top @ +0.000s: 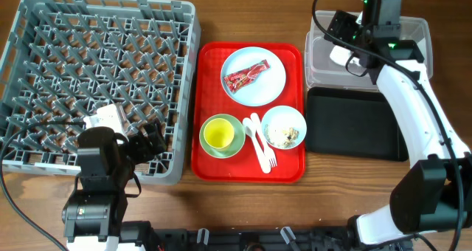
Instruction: Sort waste into correct bins and load items into the dishwasher rack
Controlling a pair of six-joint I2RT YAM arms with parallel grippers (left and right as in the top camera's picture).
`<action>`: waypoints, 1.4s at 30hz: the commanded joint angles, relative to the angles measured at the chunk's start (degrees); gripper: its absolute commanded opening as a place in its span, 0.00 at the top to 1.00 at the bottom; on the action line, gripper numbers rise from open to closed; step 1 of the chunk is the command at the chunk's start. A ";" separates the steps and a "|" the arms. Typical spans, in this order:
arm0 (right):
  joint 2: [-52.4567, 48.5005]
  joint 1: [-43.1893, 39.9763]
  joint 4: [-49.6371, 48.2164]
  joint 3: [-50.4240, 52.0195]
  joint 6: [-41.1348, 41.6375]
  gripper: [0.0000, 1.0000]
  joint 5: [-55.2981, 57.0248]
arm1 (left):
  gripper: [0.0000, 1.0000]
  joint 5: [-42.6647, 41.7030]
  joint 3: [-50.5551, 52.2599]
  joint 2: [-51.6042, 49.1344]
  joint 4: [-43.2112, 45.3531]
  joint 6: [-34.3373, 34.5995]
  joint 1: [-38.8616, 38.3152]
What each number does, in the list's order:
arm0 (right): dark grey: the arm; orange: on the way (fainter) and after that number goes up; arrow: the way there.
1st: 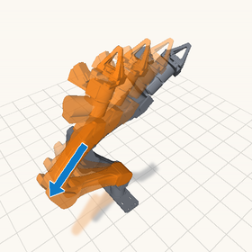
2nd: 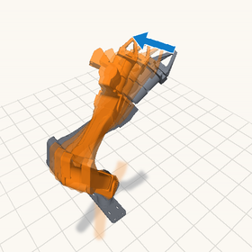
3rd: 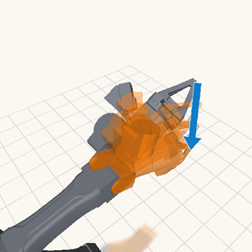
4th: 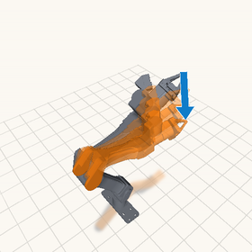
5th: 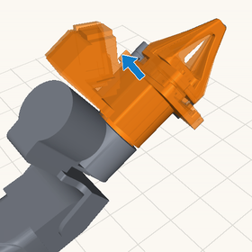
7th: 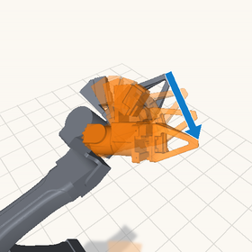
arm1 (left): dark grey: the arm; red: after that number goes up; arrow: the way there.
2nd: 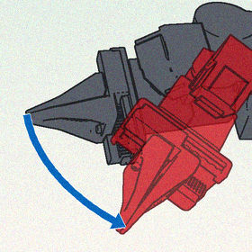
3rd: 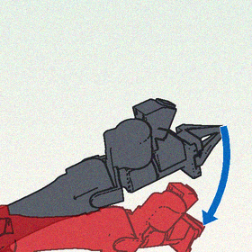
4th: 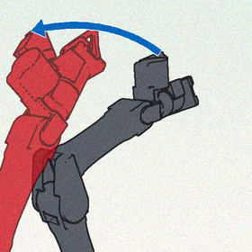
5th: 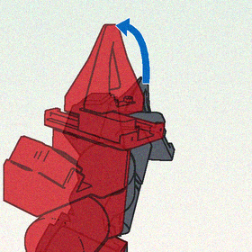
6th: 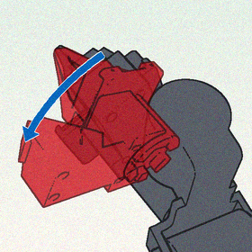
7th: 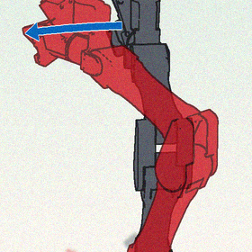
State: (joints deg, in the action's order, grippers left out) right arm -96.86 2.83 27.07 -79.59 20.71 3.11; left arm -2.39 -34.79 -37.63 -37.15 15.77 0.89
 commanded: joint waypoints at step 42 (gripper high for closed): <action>-36.44 25.66 14.56 -22.40 24.41 0.43 4.31 | 0.00 0.57 -1.11 0.04 -1.07 -0.33 0.24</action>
State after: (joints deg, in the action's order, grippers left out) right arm -131.07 28.01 40.75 -101.47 44.42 7.99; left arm -2.39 -34.79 -37.63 -38.28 15.77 0.86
